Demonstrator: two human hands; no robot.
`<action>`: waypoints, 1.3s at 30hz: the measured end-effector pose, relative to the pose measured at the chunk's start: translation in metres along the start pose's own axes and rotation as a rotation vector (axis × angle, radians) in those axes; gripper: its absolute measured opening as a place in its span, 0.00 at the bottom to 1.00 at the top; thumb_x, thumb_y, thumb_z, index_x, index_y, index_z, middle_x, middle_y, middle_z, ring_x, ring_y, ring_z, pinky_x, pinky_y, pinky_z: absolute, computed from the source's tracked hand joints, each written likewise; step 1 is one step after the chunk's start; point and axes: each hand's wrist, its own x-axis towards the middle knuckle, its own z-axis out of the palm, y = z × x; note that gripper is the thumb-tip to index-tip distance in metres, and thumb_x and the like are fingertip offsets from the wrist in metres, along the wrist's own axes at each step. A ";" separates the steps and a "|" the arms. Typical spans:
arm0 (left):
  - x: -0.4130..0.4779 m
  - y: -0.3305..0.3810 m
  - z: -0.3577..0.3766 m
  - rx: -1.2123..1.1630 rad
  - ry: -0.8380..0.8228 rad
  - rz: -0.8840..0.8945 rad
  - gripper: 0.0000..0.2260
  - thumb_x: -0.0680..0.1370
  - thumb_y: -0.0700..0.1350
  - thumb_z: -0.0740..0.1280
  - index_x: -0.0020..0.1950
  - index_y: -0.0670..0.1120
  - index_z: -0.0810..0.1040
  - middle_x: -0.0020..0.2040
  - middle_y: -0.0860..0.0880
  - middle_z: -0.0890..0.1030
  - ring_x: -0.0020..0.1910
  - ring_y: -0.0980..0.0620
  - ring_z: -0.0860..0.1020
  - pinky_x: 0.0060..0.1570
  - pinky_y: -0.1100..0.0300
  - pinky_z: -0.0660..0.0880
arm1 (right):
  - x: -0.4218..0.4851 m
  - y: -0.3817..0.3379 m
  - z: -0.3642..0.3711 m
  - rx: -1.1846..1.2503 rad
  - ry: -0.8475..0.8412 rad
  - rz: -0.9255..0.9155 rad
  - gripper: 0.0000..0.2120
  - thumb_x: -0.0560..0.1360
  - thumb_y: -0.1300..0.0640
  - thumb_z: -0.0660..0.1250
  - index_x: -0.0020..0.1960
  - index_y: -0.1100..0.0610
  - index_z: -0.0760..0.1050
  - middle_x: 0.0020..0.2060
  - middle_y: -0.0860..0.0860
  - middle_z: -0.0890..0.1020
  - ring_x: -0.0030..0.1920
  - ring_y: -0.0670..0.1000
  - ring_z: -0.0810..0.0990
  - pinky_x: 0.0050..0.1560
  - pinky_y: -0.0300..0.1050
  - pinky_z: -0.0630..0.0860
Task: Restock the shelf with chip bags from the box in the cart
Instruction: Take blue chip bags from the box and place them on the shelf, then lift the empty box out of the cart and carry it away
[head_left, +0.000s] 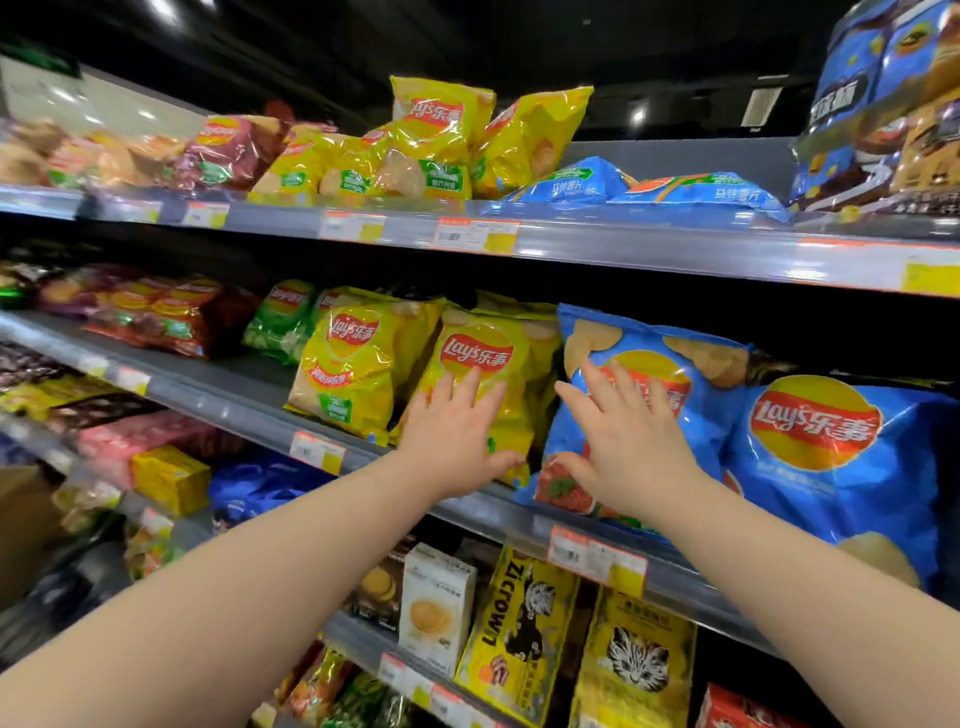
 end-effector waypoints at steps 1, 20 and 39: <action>-0.009 -0.010 -0.001 0.020 -0.018 -0.029 0.39 0.75 0.69 0.55 0.78 0.53 0.45 0.80 0.46 0.47 0.77 0.41 0.48 0.72 0.41 0.53 | 0.004 -0.009 0.002 0.021 0.000 -0.033 0.36 0.73 0.41 0.65 0.76 0.51 0.58 0.77 0.56 0.57 0.76 0.62 0.56 0.71 0.65 0.54; -0.221 -0.270 0.005 0.162 -0.292 -0.512 0.40 0.74 0.70 0.56 0.79 0.51 0.47 0.79 0.47 0.49 0.77 0.41 0.48 0.72 0.39 0.52 | 0.043 -0.296 0.009 0.282 -0.201 -0.379 0.34 0.77 0.39 0.57 0.77 0.48 0.48 0.77 0.50 0.51 0.77 0.58 0.48 0.72 0.65 0.47; -0.440 -0.552 -0.014 0.136 -0.445 -0.905 0.41 0.74 0.69 0.56 0.79 0.52 0.45 0.80 0.46 0.49 0.78 0.41 0.48 0.74 0.41 0.51 | 0.092 -0.661 -0.017 0.434 -0.446 -0.658 0.35 0.77 0.39 0.58 0.77 0.46 0.47 0.78 0.50 0.51 0.77 0.59 0.48 0.73 0.65 0.46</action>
